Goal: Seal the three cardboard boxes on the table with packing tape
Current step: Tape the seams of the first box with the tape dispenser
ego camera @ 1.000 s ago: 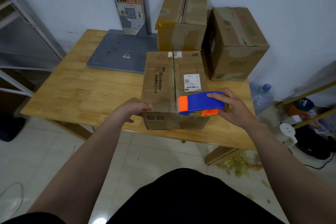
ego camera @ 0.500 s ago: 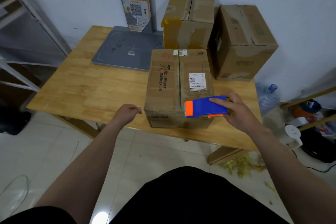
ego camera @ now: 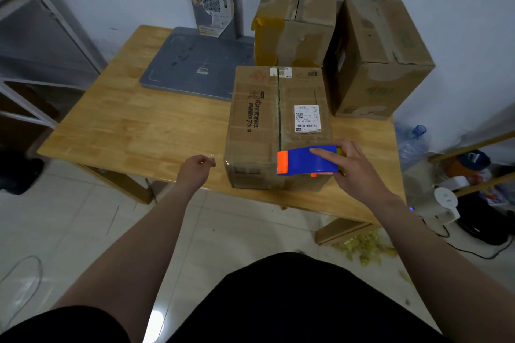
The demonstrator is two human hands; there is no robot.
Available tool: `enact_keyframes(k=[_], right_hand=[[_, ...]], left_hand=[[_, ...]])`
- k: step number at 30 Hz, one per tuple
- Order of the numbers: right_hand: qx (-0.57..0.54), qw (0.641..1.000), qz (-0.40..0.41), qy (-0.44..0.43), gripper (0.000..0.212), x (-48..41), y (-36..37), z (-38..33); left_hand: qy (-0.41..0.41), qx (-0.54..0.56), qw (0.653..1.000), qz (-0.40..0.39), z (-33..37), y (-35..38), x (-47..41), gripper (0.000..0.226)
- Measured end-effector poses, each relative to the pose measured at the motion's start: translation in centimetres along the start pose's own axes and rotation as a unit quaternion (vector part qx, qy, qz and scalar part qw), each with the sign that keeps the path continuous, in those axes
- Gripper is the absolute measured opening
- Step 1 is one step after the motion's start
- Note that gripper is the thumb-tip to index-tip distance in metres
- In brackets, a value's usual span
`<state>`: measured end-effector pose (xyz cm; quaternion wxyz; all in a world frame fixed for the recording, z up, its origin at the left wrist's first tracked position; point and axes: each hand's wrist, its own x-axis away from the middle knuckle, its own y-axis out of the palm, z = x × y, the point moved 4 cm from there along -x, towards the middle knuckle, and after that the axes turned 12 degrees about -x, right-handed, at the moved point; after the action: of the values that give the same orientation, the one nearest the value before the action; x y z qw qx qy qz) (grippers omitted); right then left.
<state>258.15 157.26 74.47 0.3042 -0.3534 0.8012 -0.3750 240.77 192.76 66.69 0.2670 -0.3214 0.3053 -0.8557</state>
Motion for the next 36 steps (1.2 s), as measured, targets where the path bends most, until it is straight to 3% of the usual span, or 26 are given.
enact_keyframes(k=[11, 18, 22, 24, 27, 30, 33, 36], right_hand=[[-0.018, 0.999, 0.022, 0.023, 0.070, -0.6, 0.8, -0.5], [-0.008, 0.999, 0.033, 0.025, 0.067, -0.5, 0.9, -0.6], [-0.004, 0.998, 0.030, 0.047, 0.064, -0.7, 0.8, -0.6], [0.001, 0.998, 0.027, 0.054, 0.063, -0.7, 0.9, -0.5], [-0.004, 0.998, 0.028, 0.062, 0.058, -0.8, 0.9, -0.3], [-0.005, 0.997, 0.029, 0.072, 0.057, -0.9, 1.0, -0.2], [0.004, 0.997, 0.033, 0.074, 0.061, -1.0, 1.0, -0.4], [0.012, 0.997, 0.033, 0.071, 0.063, -1.1, 1.0, -0.7]], left_hand=[[-0.063, 0.104, 0.993, 0.010, 0.1, 4.6, -1.2, 0.032], [-0.167, 0.176, 0.969, 0.037, 2.2, 6.0, -0.1, 0.039], [-0.251, 0.260, 0.932, -0.020, 0.3, 6.4, -0.5, 0.070], [-0.228, 0.263, 0.937, -0.017, 0.0, 6.1, -0.7, 0.055], [-0.116, 0.214, 0.967, 0.076, 1.3, 4.7, -0.2, 0.041], [0.005, 0.154, 0.987, 0.046, 3.4, 5.0, 0.8, 0.061], [0.012, 0.074, 0.997, 0.029, 4.6, 6.5, 1.5, 0.100], [-0.005, 0.028, 0.996, 0.082, 5.4, 6.8, 2.0, 0.108]])
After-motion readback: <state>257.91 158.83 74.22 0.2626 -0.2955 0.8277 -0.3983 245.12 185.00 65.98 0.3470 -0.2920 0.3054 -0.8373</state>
